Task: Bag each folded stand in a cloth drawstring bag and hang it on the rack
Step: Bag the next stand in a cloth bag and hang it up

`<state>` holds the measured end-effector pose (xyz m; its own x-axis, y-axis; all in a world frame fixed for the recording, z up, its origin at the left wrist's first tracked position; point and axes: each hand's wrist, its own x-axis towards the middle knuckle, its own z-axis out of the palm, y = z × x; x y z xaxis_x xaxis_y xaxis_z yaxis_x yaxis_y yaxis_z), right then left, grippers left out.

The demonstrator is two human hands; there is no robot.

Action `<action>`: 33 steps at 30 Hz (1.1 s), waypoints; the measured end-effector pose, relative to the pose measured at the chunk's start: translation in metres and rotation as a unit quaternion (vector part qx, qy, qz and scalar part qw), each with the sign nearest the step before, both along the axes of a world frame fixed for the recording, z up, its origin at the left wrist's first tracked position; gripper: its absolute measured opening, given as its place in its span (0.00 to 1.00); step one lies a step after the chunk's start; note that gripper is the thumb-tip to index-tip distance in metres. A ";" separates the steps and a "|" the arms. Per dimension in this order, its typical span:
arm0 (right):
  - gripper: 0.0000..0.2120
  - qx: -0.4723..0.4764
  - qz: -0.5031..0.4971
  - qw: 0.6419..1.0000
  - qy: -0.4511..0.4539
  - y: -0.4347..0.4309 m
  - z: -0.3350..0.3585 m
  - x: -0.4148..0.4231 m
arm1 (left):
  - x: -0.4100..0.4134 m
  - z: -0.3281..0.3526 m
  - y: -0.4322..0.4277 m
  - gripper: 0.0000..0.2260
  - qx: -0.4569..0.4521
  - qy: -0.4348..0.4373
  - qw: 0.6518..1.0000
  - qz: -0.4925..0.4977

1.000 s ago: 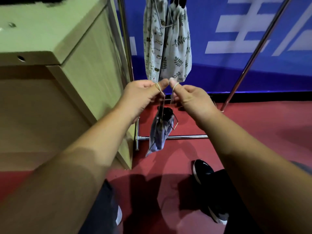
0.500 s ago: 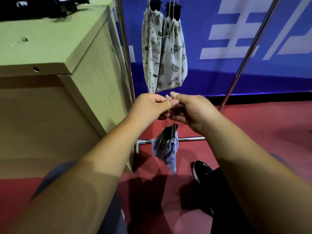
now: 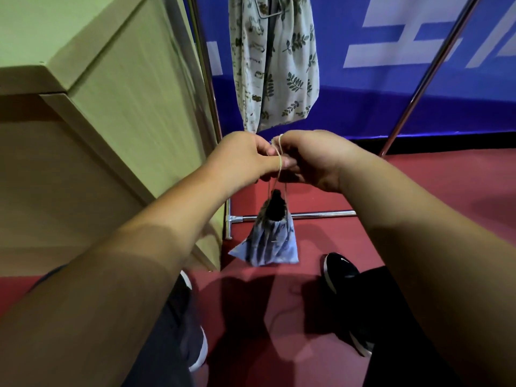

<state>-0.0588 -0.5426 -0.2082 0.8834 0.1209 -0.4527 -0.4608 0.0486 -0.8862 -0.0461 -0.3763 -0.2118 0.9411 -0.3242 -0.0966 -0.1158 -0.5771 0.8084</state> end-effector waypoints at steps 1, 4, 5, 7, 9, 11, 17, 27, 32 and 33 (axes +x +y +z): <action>0.07 0.008 -0.008 1.000 0.004 0.001 0.000 0.002 | 0.000 0.000 0.000 0.16 -0.002 -0.007 1.000 0.005; 0.10 0.025 -0.015 0.999 0.017 0.006 0.001 0.006 | 0.000 -0.002 0.004 0.15 0.007 -0.036 0.999 0.011; 0.10 0.008 -0.005 1.000 0.017 0.007 0.001 0.006 | 0.000 -0.004 0.006 0.14 0.016 -0.032 0.999 0.011; 0.11 -0.028 0.018 0.999 0.007 0.011 0.000 0.007 | 0.001 -0.006 0.009 0.10 0.013 0.017 1.000 0.005; 0.13 -0.044 0.009 0.999 -0.010 0.012 0.000 0.007 | 0.003 -0.003 0.011 0.11 -0.006 0.081 0.996 -0.020; 0.14 -0.054 -0.006 0.998 -0.033 0.011 0.001 0.007 | 0.007 0.002 0.013 0.10 -0.004 0.126 0.991 -0.044; 0.05 -0.052 0.008 0.997 -0.064 0.005 0.003 -0.001 | 0.019 -0.015 0.013 0.14 -0.013 0.064 0.998 -0.014; 0.06 -0.164 0.007 0.975 -0.151 -0.019 0.003 -0.029 | -0.001 -0.034 -0.011 0.13 0.046 0.023 0.998 0.028; 0.03 -0.403 -0.027 0.872 -0.275 -0.032 -0.002 -0.061 | -0.040 -0.022 -0.022 0.19 0.098 -0.035 0.994 0.037; 0.03 -0.399 -0.033 0.874 -0.277 -0.034 -0.001 -0.067 | -0.044 -0.019 -0.024 0.18 0.095 -0.033 0.995 0.027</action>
<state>-0.1256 -0.5765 -0.2091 0.9867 -0.0981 0.1294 0.0294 -0.6757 -0.7366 -0.0902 -0.4000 -0.2310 0.9628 -0.2555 -0.0881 -0.1308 -0.7257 0.6754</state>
